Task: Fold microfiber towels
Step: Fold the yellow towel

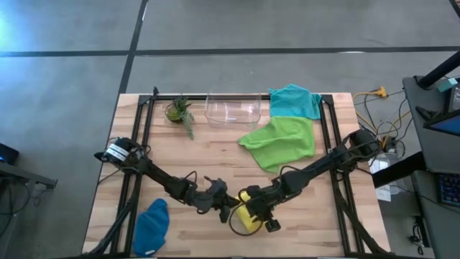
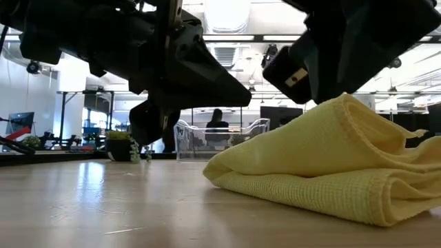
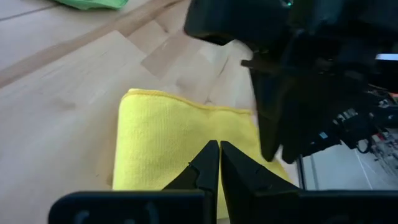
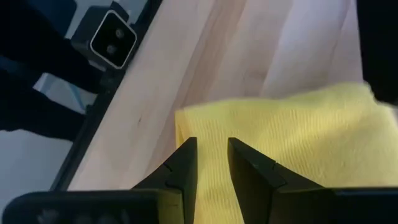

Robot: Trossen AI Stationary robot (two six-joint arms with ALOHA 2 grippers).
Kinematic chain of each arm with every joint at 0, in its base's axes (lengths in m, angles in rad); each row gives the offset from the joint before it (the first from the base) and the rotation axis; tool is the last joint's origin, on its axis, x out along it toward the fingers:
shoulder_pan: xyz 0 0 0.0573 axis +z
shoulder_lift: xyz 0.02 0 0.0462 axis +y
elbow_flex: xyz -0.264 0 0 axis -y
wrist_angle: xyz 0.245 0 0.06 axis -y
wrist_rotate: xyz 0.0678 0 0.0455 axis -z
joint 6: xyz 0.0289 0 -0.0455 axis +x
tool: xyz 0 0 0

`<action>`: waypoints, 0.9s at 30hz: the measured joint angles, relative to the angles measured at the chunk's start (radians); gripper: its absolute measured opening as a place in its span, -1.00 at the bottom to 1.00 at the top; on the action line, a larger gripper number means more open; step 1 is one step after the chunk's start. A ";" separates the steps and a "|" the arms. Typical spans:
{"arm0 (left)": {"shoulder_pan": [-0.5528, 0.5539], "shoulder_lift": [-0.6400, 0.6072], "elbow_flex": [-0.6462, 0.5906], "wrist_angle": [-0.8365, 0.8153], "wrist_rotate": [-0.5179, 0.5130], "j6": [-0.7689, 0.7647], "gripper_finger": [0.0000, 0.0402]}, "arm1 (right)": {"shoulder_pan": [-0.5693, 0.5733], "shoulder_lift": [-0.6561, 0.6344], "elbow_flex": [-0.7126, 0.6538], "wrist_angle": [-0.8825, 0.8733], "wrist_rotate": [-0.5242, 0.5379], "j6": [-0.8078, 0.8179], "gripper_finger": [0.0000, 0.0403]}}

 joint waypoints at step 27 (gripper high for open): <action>0.000 0.000 -0.010 -0.006 0.000 -0.001 -1.00 | 0.010 0.140 0.103 -0.012 -0.006 -0.105 -0.58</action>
